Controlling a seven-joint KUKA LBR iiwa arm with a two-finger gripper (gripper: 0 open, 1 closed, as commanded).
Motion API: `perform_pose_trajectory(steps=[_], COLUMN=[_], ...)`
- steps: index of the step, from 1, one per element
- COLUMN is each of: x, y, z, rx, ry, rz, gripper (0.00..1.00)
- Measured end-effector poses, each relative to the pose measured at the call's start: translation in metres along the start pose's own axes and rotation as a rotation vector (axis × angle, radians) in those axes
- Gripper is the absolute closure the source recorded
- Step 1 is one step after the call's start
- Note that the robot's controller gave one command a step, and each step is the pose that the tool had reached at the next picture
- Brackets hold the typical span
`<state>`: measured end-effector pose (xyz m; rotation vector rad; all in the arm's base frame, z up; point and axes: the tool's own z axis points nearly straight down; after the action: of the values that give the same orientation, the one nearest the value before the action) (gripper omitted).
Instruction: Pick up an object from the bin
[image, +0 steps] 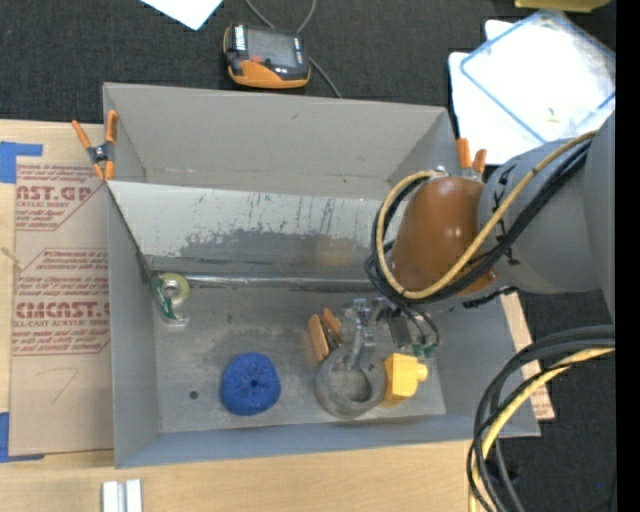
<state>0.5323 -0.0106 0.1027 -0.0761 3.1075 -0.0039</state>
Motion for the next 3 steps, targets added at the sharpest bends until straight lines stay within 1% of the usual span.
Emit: perform_pose_trajectory(steps=[1, 2, 3], x=[0.001, 0.001, -0.004], y=[0.029, 0.029, 0.025], z=[-0.016, -0.016, -0.042], rx=[-0.001, -0.001, -0.001], ry=[-0.003, -0.003, -0.005], rz=[-0.243, -0.243, -0.239], gripper=[1.00, 1.00, 1.00])
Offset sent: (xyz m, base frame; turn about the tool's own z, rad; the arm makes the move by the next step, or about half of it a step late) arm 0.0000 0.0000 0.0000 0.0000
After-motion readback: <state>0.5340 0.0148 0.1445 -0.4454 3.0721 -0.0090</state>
